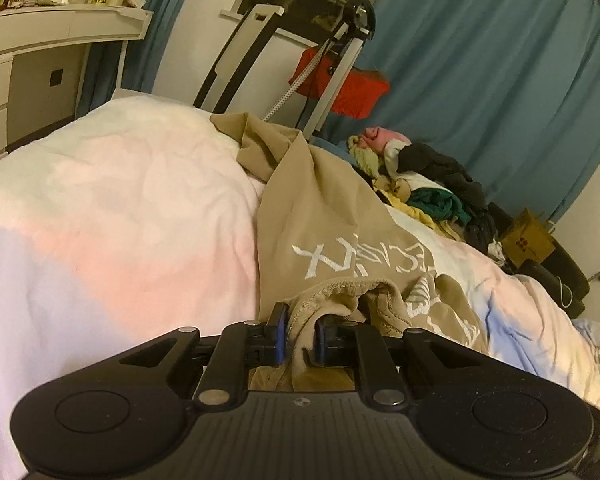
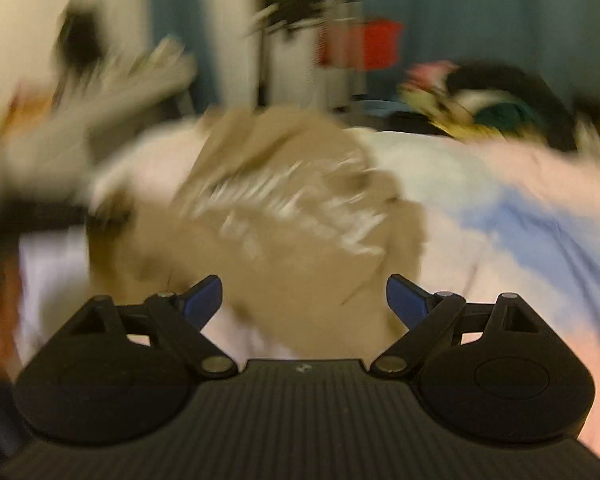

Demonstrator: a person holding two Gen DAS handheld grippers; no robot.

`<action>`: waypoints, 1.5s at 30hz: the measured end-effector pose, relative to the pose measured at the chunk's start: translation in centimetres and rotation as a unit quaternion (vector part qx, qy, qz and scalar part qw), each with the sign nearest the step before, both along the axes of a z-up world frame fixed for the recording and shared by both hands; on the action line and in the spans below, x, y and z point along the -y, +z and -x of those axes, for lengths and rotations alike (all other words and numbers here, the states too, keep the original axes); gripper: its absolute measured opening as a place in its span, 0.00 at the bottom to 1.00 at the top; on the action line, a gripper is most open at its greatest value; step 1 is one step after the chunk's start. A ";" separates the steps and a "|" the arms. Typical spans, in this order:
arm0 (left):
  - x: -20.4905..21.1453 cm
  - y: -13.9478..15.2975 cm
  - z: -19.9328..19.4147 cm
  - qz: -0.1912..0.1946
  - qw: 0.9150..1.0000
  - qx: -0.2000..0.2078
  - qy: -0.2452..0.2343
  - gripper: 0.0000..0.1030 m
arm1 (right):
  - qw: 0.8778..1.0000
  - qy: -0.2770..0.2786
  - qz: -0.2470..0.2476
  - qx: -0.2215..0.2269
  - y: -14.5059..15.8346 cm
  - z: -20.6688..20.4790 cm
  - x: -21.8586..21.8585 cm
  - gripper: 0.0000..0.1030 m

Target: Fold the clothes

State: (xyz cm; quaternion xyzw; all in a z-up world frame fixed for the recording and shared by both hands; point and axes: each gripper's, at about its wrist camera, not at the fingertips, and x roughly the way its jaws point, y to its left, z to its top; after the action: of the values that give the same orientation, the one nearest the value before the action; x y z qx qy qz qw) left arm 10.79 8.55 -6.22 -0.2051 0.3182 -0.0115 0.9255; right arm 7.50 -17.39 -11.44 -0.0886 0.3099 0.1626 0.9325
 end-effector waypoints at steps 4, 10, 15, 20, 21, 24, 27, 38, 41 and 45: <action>-0.3 -0.2 -1.2 -0.005 1.000 0.001 0.006 0.17 | 0.992 -0.074 0.097 -0.012 -2.9 -1.4 -0.1 0.88; -1.2 -0.7 -2.9 0.045 0.999 -0.013 0.000 0.18 | 0.978 -0.205 -0.028 0.030 -1.6 -4.0 4.0 0.88; -0.5 -0.6 -3.0 -0.012 1.000 -0.020 -0.003 0.41 | 0.961 -0.239 -0.136 0.013 -1.6 -6.2 6.1 0.88; 0.1 0.6 -1.8 -0.063 0.998 -0.012 -0.009 0.59 | 0.957 -0.236 -0.169 0.007 -1.5 -6.3 6.2 0.88; 0.3 1.0 -1.2 -0.080 0.997 -0.005 -0.014 0.62 | 0.957 -0.233 -0.171 0.006 -1.5 -6.2 6.1 0.88; 1.5 2.0 0.5 -0.131 0.990 0.027 -0.036 0.75 | 0.957 -0.228 -0.177 0.012 -0.9 -5.8 6.0 0.88; 3.5 2.9 1.7 -0.196 0.977 0.064 -0.056 0.80 | 0.956 -0.228 -0.183 0.015 -0.7 -5.5 6.0 0.88; 12.4 -0.9 -2.0 -0.370 0.919 0.105 -0.086 0.84 | 0.953 -0.229 -0.196 0.007 -1.0 -5.4 6.2 0.88; 11.0 -0.3 -2.6 -0.347 0.931 0.113 -0.018 0.85 | 0.955 -0.230 -0.188 0.002 -1.4 -5.6 6.0 0.88; 8.4 1.7 -1.6 -0.294 0.945 0.134 0.045 0.87 | 0.955 -0.242 -0.171 -0.001 -2.0 -5.9 5.6 0.88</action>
State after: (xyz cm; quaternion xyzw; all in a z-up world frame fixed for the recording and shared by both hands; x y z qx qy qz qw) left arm 12.41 0.16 -4.57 0.0649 0.1710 0.0971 0.9783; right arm 13.35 -23.02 -13.41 0.1505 0.2901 -0.0175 0.9449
